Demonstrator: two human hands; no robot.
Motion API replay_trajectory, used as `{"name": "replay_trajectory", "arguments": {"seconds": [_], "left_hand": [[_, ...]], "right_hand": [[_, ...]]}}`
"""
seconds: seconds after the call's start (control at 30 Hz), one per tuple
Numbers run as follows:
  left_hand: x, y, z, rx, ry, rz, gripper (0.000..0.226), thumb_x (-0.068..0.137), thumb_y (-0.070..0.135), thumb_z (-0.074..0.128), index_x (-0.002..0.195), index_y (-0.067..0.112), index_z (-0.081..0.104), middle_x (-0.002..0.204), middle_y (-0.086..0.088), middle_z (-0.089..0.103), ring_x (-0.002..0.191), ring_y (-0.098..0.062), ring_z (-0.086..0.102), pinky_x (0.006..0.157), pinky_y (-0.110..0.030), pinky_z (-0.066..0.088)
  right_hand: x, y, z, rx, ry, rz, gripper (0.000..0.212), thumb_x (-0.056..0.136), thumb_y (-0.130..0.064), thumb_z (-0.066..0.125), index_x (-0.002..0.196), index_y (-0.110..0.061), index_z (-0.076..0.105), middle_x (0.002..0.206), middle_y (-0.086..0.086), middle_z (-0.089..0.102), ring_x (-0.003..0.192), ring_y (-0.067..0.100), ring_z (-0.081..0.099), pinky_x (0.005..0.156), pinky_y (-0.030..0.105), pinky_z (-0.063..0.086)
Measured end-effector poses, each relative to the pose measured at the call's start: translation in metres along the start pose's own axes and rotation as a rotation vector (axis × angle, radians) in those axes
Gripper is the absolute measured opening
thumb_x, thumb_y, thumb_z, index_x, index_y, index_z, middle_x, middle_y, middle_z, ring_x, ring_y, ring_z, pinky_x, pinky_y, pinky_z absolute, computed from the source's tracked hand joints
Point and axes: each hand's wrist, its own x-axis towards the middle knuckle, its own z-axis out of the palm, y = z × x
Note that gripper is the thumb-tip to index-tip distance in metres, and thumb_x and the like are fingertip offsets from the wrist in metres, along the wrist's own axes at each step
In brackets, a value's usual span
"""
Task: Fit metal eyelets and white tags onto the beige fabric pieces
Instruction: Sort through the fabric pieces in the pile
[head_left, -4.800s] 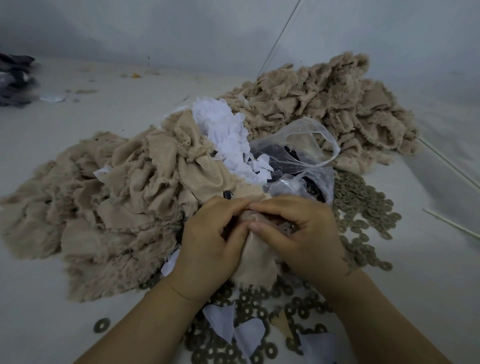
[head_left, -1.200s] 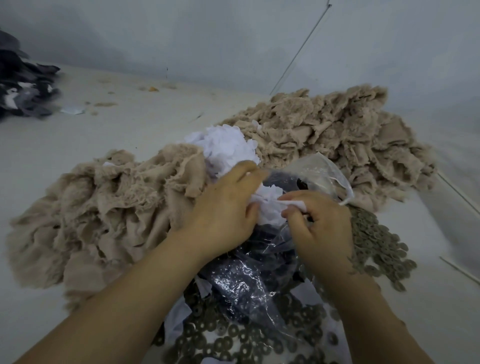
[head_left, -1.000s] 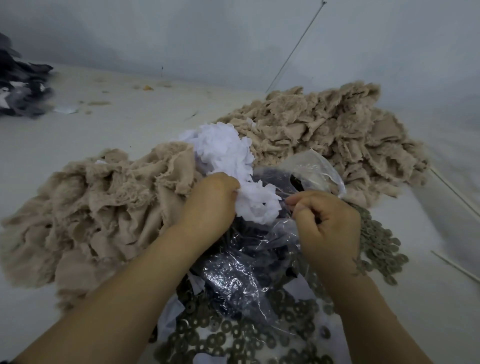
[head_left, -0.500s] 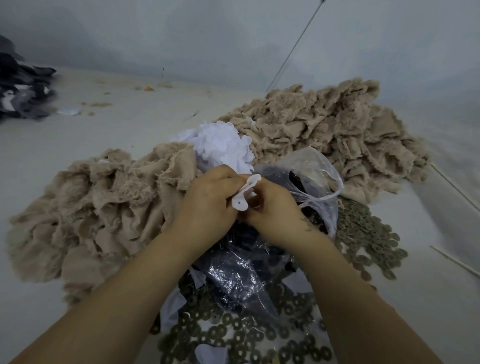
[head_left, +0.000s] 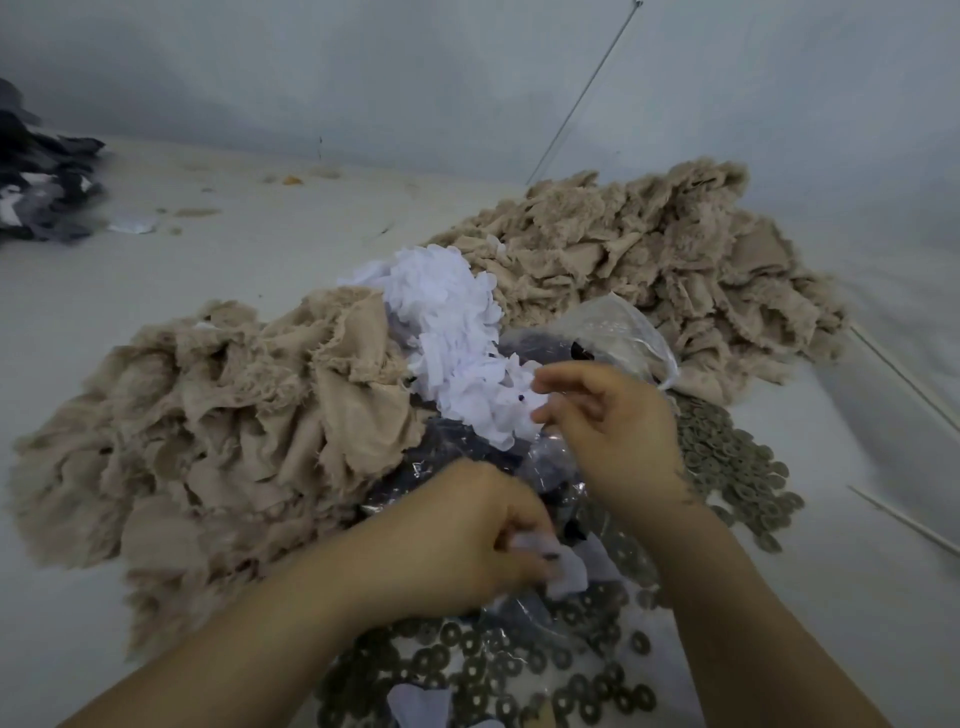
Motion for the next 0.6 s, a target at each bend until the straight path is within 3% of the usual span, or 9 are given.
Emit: {"name": "replay_trajectory", "arguments": {"seconds": [0.07, 0.17, 0.23, 0.3, 0.33, 0.4, 0.47, 0.53, 0.6], "left_hand": [[0.002, 0.005, 0.009, 0.087, -0.122, 0.032, 0.022, 0.086, 0.024, 0.069, 0.108, 0.028, 0.071, 0.077, 0.007, 0.065, 0.065, -0.004, 0.059, 0.058, -0.024, 0.048], [0.011, 0.013, 0.021, 0.260, 0.097, 0.110, 0.032, 0.083, 0.036, 0.049, 0.110, 0.031, 0.065, 0.084, 0.015, 0.055, 0.078, -0.002, 0.054, 0.065, -0.016, 0.038], [0.023, 0.015, 0.033, 0.554, 0.195, 0.204, 0.041, 0.081, 0.042, 0.047, 0.117, 0.029, 0.059, 0.102, 0.011, 0.050, 0.094, -0.011, 0.048, 0.074, -0.025, 0.035], [0.039, 0.013, 0.044, 0.783, 0.151, 0.190, 0.049, 0.082, 0.040, 0.053, 0.130, 0.030, 0.050, 0.133, -0.003, 0.041, 0.120, -0.026, 0.035, 0.092, -0.045, 0.036], [0.046, 0.008, 0.047, 0.828, 0.107, 0.145, 0.051, 0.084, 0.037, 0.054, 0.134, 0.031, 0.048, 0.148, -0.006, 0.029, 0.133, -0.029, 0.021, 0.102, -0.060, 0.027], [0.055, -0.005, 0.043, 0.865, 0.062, 0.050, 0.050, 0.088, 0.035, 0.052, 0.137, 0.030, 0.047, 0.158, -0.003, 0.012, 0.141, -0.027, -0.001, 0.105, -0.074, 0.005], [0.059, -0.018, 0.035, 0.888, 0.060, 0.001, 0.051, 0.089, 0.038, 0.050, 0.140, 0.031, 0.045, 0.159, 0.001, 0.010, 0.144, -0.026, -0.003, 0.104, -0.077, -0.001], [0.061, -0.025, 0.028, 0.887, 0.041, -0.048, 0.052, 0.088, 0.040, 0.047, 0.140, 0.032, 0.045, 0.160, 0.002, 0.012, 0.147, -0.026, 0.000, 0.106, -0.077, -0.001], [0.063, -0.027, 0.021, 0.901, 0.027, -0.088, 0.050, 0.089, 0.043, 0.047, 0.138, 0.034, 0.046, 0.161, 0.003, 0.011, 0.147, -0.026, 0.002, 0.107, -0.076, 0.000]], "right_hand": [[-0.005, 0.004, -0.016, 0.018, 0.156, -0.008, 0.040, 0.092, -0.003, 0.062, 0.090, -0.042, 0.068, 0.083, -0.016, 0.074, 0.071, 0.004, 0.071, 0.067, 0.021, 0.059], [-0.007, 0.013, -0.035, -0.082, 0.455, -0.004, 0.033, 0.090, -0.009, 0.063, 0.087, -0.042, 0.065, 0.079, -0.013, 0.070, 0.067, 0.001, 0.064, 0.061, 0.017, 0.053], [-0.005, 0.024, -0.046, -0.213, 0.543, 0.081, 0.022, 0.090, -0.015, 0.064, 0.102, -0.032, 0.065, 0.095, -0.007, 0.065, 0.074, 0.002, 0.058, 0.068, 0.024, 0.053], [0.000, 0.035, -0.054, -0.351, 0.412, 0.219, 0.038, 0.090, -0.022, 0.065, 0.127, -0.024, 0.058, 0.122, 0.003, 0.059, 0.093, 0.009, 0.059, 0.083, 0.036, 0.054], [0.003, 0.040, -0.056, -0.396, 0.291, 0.273, 0.048, 0.091, -0.025, 0.064, 0.138, -0.024, 0.051, 0.133, 0.004, 0.055, 0.106, 0.015, 0.059, 0.089, 0.039, 0.053], [0.009, 0.042, -0.053, -0.407, 0.081, 0.343, 0.058, 0.095, -0.027, 0.060, 0.149, -0.024, 0.039, 0.145, 0.004, 0.050, 0.120, 0.022, 0.056, 0.092, 0.037, 0.051], [0.014, 0.048, -0.043, -0.391, -0.025, 0.347, 0.059, 0.097, -0.026, 0.058, 0.151, -0.022, 0.035, 0.134, 0.003, 0.058, 0.101, 0.018, 0.059, 0.072, 0.023, 0.048], [0.018, 0.052, -0.030, -0.400, -0.118, 0.314, 0.064, 0.098, -0.030, 0.058, 0.154, -0.027, 0.028, 0.106, -0.012, 0.063, 0.075, 0.004, 0.053, 0.053, 0.010, 0.038], [0.024, 0.055, -0.020, -0.389, -0.192, 0.291, 0.062, 0.098, -0.031, 0.056, 0.152, -0.030, 0.027, 0.086, -0.011, 0.060, 0.066, 0.005, 0.054, 0.048, 0.016, 0.038]]}}
